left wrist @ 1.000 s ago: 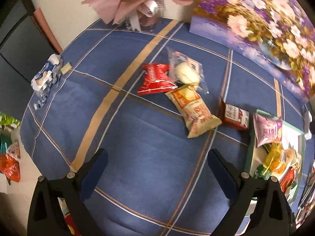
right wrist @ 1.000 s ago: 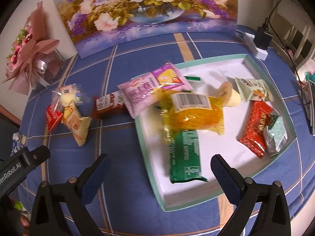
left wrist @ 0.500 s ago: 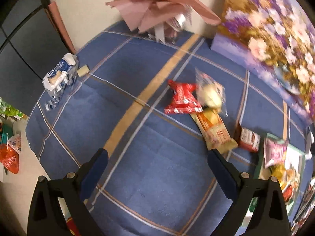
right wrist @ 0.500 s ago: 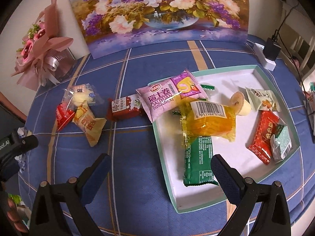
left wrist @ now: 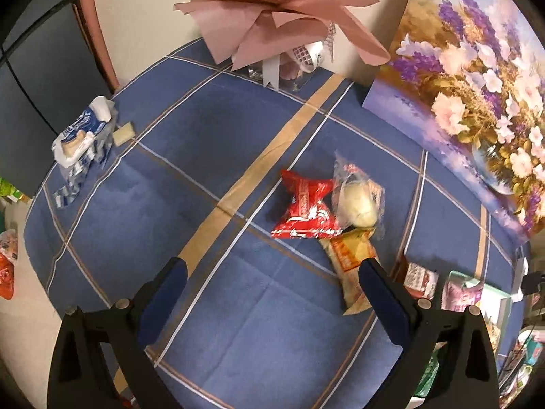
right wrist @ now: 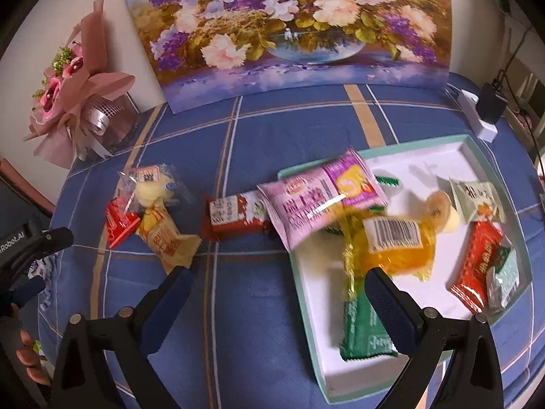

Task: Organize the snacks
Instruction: 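Move both tools back over the remaining snack pile, then grasp the yellow bread pack with the left tool while the right tool grasps the milk biscuit, then carry the bread pack and milk biscuit into the white tray and open both tools, then move both tools back over the red candy pack and round bun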

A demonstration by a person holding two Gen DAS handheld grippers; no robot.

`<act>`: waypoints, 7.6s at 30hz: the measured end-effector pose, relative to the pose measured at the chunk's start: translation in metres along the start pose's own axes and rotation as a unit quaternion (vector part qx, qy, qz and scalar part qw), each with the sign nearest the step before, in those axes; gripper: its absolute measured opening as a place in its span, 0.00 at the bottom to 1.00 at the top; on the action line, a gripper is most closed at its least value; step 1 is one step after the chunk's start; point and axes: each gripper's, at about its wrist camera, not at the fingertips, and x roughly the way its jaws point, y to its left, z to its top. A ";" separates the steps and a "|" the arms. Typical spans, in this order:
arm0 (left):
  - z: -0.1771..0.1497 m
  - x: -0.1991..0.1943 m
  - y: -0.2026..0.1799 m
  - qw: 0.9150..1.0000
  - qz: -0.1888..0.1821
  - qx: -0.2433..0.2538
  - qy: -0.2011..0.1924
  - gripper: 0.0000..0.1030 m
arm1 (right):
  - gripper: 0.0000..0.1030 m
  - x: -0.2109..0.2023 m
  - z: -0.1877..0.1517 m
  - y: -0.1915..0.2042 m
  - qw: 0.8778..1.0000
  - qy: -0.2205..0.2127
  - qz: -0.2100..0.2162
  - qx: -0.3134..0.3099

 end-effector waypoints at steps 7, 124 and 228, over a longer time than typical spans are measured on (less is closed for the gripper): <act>0.013 0.013 -0.008 1.000 -0.016 -0.006 0.020 0.98 | 1.00 0.006 0.017 0.007 1.000 -0.005 0.008 0.001; -0.007 0.086 -0.068 0.994 -0.074 0.003 0.074 0.36 | 0.63 0.066 0.050 0.048 0.995 0.017 0.047 -0.088; 0.053 0.113 0.022 0.980 -0.138 -0.136 0.032 0.97 | 1.00 0.114 0.063 0.096 0.988 0.027 0.153 -0.020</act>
